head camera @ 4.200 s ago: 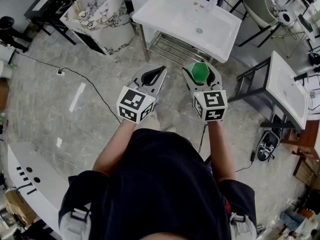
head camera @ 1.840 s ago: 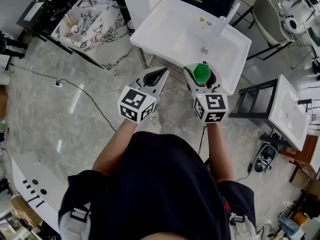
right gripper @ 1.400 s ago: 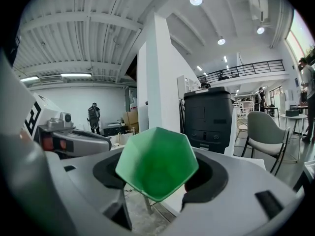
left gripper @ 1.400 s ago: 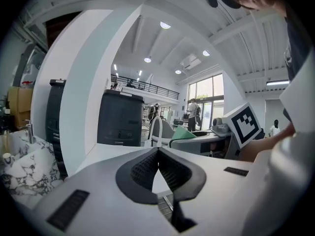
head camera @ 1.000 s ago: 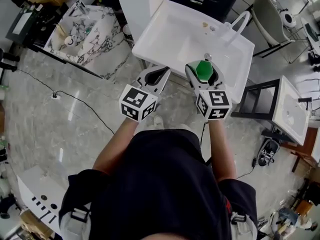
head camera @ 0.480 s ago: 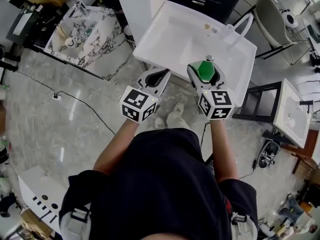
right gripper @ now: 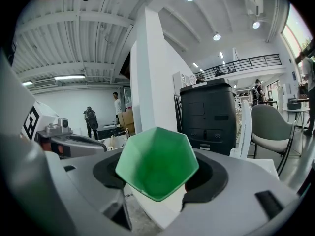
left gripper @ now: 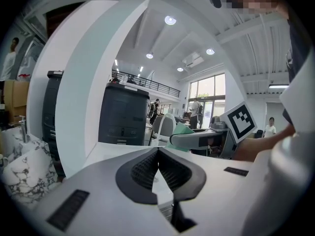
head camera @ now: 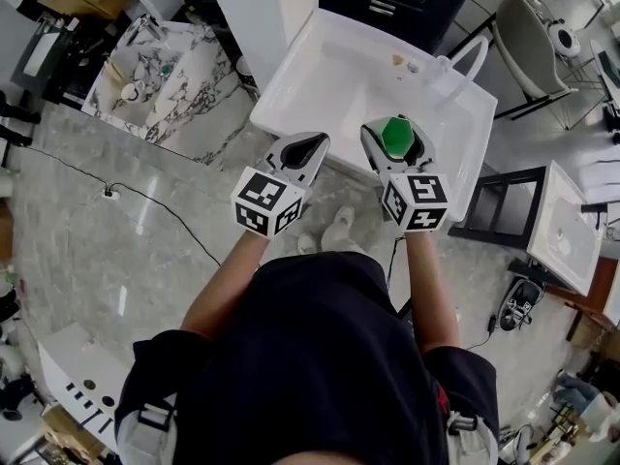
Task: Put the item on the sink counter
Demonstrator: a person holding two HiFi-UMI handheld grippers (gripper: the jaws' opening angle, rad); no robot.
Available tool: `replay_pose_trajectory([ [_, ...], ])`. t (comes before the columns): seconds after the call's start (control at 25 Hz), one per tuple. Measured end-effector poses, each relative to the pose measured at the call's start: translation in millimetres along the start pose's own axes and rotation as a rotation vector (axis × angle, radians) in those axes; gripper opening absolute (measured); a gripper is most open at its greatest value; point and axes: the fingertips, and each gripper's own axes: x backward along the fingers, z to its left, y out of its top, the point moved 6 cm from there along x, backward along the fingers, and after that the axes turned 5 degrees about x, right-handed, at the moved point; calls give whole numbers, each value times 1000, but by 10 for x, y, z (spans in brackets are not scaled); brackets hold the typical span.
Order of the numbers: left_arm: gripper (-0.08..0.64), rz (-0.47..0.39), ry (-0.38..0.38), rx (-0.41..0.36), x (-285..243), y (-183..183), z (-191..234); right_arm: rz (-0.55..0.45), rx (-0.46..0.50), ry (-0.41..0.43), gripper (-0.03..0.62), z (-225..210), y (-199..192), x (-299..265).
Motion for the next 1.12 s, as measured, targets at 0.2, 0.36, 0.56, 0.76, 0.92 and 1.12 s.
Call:
replay_pose_trajectory([
  [0.2, 12, 9, 5, 7, -272, 66, 69, 6, -9, 14, 331, -231, 19, -178],
  [0.36, 12, 9, 18, 12, -478, 123, 146, 6, -16, 26, 331, -415, 29, -333],
  [0.56, 12, 8, 35, 18, -719, 205, 213, 7, -13, 56, 331, -606, 76, -518],
  [0.76, 12, 6, 61, 17, -922, 244, 234, 6, -14, 91, 331, -792, 76, -666],
  [0.92, 12, 8, 90, 21, -1037, 246, 241, 1, -16, 128, 331, -876, 61, -756],
  [1.12, 12, 6, 118, 7, -1112, 271, 225, -7, -9, 180, 331, -895, 62, -845],
])
